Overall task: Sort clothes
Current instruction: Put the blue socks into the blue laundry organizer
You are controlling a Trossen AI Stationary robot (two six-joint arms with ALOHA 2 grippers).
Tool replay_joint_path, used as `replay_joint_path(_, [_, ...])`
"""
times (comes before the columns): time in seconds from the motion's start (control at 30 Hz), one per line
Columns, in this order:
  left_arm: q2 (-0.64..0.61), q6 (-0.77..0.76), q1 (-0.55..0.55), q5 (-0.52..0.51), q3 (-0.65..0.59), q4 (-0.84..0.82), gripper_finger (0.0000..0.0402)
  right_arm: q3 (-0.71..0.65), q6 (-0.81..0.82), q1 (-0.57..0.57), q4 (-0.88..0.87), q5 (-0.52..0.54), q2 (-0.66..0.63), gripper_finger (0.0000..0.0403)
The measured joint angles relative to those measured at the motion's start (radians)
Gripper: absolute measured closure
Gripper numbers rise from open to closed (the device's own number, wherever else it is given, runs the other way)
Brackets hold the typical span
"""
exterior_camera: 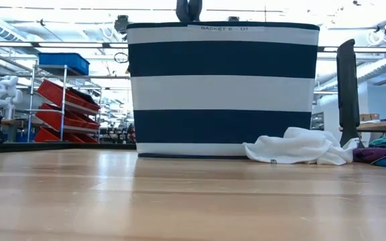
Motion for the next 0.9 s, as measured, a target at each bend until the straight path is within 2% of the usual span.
replay_joint_path(0.1, [-0.011, -0.011, 0.000, 0.000, -0.093, 0.132, 0.0221, 0.000, 0.002, -0.107, 0.009, -0.079, -0.005, 0.0402])
replay_joint_path(0.27, [-0.012, 0.028, 0.000, 0.003, -0.226, 0.412, 0.0221, 0.001, 0.162, -0.271, -0.025, -0.359, 0.029, 0.0403])
replay_joint_path(0.37, [-0.012, 0.046, 0.000, 0.004, -0.271, 0.483, 0.0221, 0.001, 0.223, -0.318, -0.049, -0.475, 0.077, 0.0403])
replay_joint_path(0.53, [-0.008, 0.042, 0.000, 0.021, -0.275, 0.497, 0.0221, 0.001, 0.264, -0.361, -0.080, -0.504, 0.167, 0.0401])
replay_joint_path(0.77, [0.038, 0.125, 0.000, 0.202, -0.275, 0.536, 0.0221, 0.000, 0.326, -0.419, -0.080, -0.674, 0.253, 0.0395])
replay_joint_path(0.9, [0.083, 0.154, 0.000, 0.208, -0.275, 0.584, 0.0221, 0.000, 0.310, -0.424, -0.093, -0.674, 0.261, 0.0365])
